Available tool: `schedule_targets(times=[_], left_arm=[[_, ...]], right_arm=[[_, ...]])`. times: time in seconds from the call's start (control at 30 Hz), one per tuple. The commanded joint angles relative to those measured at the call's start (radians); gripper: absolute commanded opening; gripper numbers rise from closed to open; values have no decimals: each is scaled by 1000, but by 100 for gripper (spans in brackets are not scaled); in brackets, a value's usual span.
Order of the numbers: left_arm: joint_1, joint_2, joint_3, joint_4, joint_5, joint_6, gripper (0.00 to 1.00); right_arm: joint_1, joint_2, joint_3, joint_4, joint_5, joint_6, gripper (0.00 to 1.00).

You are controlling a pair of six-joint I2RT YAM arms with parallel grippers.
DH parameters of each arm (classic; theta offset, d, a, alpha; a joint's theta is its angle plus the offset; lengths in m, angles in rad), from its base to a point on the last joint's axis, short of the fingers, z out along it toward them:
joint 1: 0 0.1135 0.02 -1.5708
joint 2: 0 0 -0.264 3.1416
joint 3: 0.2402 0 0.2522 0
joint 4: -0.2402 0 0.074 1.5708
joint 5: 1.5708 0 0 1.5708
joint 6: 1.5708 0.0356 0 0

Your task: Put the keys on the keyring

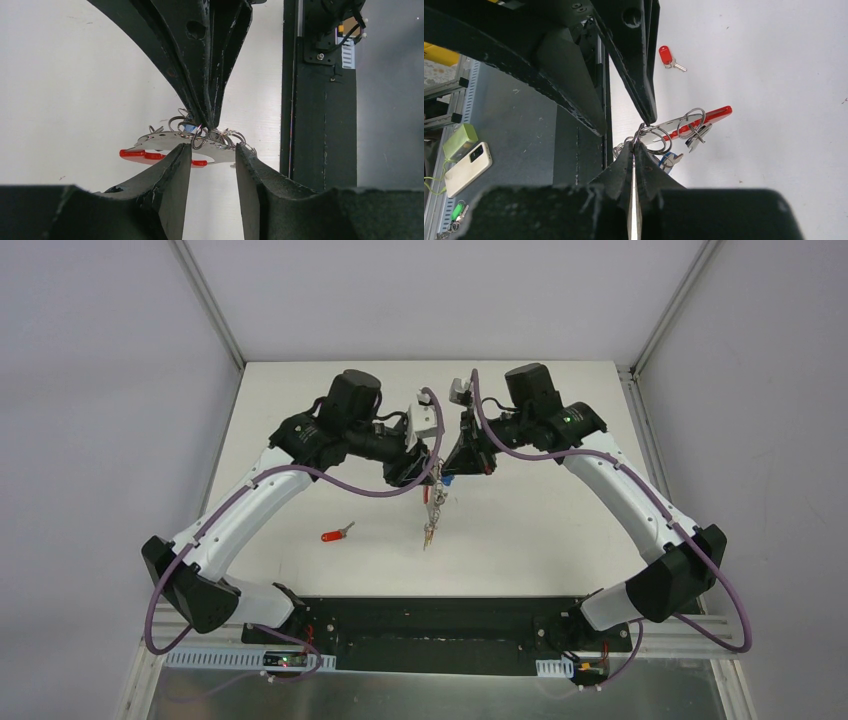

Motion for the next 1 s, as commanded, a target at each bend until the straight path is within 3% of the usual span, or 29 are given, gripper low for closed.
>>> schedule_targets(times=[0.0, 0.27, 0.63, 0.97], left_arm=[[-15, 13, 11, 17, 17, 58, 38], [-16, 23, -7, 26, 32, 90, 33], [-18, 27, -31, 53, 51, 63, 0], [-18, -2, -55, 60, 25, 14, 0]], right_arm=[[-4, -34, 8, 34, -80, 12, 0], [-3, -44, -10, 38, -89, 14, 0], [-8, -46, -37, 76, -84, 44, 0], [-16, -57, -58, 93, -59, 55, 2]])
